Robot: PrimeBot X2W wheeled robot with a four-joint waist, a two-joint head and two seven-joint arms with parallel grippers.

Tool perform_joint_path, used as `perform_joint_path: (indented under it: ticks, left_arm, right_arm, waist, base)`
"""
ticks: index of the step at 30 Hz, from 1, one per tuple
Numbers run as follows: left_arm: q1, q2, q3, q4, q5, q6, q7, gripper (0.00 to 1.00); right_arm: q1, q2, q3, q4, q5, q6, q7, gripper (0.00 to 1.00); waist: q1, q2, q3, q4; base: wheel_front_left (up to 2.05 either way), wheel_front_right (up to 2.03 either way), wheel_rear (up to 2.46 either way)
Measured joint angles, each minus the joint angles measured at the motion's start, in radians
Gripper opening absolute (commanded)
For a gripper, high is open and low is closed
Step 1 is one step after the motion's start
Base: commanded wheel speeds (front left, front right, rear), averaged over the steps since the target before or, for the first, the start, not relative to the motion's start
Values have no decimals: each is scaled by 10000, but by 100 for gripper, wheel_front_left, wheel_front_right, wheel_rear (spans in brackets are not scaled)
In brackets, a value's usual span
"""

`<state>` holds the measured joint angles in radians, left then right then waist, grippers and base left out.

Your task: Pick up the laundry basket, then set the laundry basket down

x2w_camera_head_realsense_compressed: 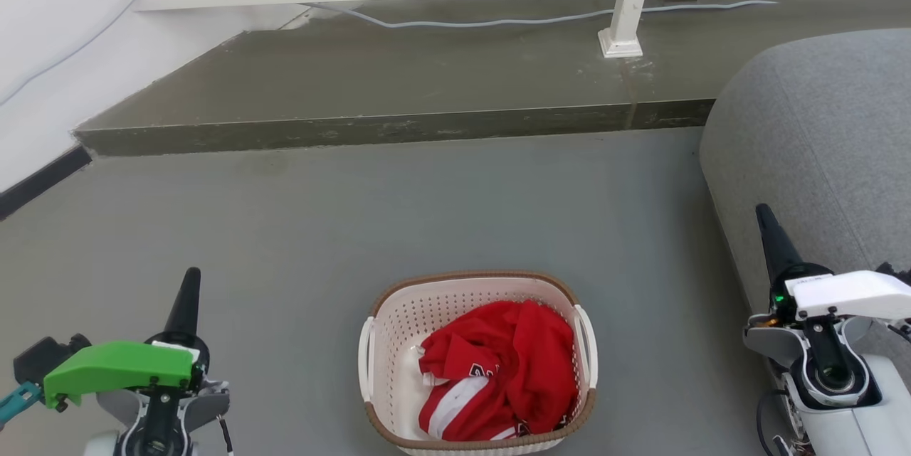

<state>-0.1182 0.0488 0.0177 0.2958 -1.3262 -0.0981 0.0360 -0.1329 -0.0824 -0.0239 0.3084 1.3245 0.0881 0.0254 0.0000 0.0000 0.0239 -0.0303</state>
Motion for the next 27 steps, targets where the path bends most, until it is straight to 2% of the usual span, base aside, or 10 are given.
perform_joint_path:
  ticks: [23, 27]
  left_arm:
    - [180, -111, 642, -130, -2552, -176, 779, 0]
    - [186, -117, 711, -136, -2723, -249, 780, 0]
  right_arm:
    - [392, 397, -1047, -207, 2646, 263, 775, 0]
    - [416, 430, -1080, -213, 2771, 265, 815, 0]
  waist:
    - [0, 0, -205, 294]
    - [0, 0, -212, 303]
  base:
    - [0, 0, 0]
    - [0, 0, 0]
